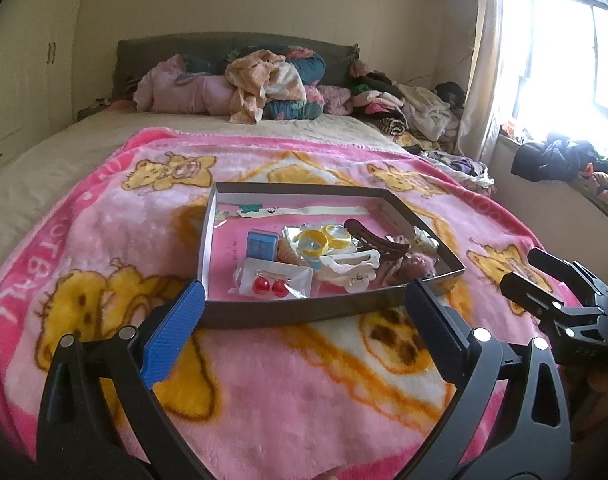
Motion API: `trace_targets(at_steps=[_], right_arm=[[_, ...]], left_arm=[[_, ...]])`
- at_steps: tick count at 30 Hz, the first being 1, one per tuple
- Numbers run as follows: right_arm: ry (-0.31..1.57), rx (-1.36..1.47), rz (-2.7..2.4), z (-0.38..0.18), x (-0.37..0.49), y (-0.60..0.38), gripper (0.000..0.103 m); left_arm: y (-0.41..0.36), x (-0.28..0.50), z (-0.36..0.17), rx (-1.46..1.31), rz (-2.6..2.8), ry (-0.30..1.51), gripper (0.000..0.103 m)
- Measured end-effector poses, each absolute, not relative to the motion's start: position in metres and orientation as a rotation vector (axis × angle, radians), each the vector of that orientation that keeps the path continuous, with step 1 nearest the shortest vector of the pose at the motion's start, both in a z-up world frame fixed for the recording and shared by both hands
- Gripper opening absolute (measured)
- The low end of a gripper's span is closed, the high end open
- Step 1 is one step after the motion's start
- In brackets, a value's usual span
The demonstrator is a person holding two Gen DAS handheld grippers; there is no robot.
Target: Organize jewelry
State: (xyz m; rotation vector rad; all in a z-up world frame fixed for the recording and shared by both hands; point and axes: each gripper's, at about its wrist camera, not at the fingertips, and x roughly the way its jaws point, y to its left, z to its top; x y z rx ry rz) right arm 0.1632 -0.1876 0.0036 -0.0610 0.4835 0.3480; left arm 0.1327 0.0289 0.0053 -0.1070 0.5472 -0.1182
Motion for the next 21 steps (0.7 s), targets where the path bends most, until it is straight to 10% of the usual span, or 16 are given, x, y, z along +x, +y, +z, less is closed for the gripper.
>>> trace_targets(at_steps=[21], right_arm=[[0.320, -0.046, 0.322, -0.007, 0.106, -0.196, 0.097]], left_arm=[[0.022, 0.091, 0.005, -0.068, -0.082, 0.433, 0.091]])
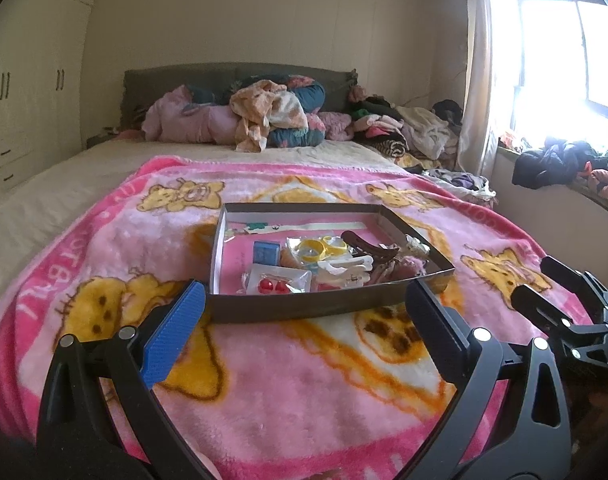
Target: Organize jewelry
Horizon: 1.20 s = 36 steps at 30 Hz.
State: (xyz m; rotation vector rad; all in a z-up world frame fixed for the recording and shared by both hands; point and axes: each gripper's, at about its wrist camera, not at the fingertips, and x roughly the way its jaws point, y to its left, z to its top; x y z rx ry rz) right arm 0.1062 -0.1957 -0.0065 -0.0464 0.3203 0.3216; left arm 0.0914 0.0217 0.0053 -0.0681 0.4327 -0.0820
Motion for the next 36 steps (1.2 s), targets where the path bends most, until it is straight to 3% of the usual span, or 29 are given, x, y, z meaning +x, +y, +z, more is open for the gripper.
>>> trace_targets(at_steps=[17, 36], right_arm=[[0.222, -0.026, 0.316, -0.012, 0.087, -0.200, 0.097], [0.246, -0.029, 0.310, -0.018, 0.092, -0.197, 0.097]], left_arm=[[0.017, 0.080, -0.008, -0.070, -0.062, 0.393, 0.091], [0.015, 0.085, -0.017, -0.050, -0.045, 0.407, 0.092]])
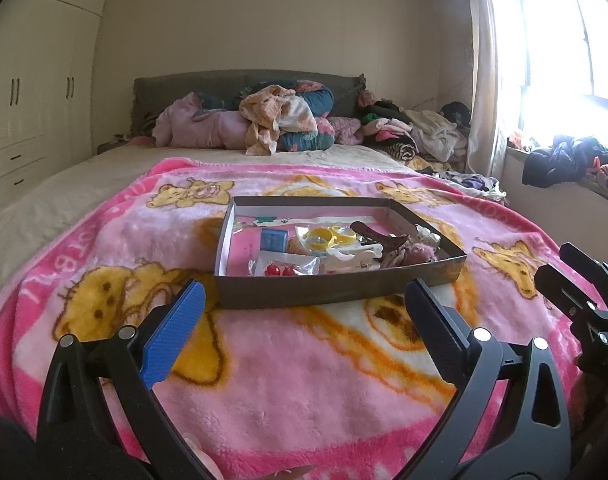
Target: Organize jewelry
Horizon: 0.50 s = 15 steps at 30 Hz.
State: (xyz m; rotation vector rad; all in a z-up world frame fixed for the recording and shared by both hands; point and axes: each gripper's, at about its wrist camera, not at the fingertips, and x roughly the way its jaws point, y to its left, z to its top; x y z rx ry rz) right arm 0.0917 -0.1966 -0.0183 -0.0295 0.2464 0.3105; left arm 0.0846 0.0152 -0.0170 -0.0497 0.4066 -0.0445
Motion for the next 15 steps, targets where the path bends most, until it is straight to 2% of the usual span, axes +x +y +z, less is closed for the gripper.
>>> trace_targets(at_steps=[15], right_arm=[[0.250, -0.030, 0.312, -0.0200, 0.0921, -0.1964, 0.097]], left_arm=[[0.0141, 0.0852, -0.0183, -0.053, -0.054, 0.415, 0.092]])
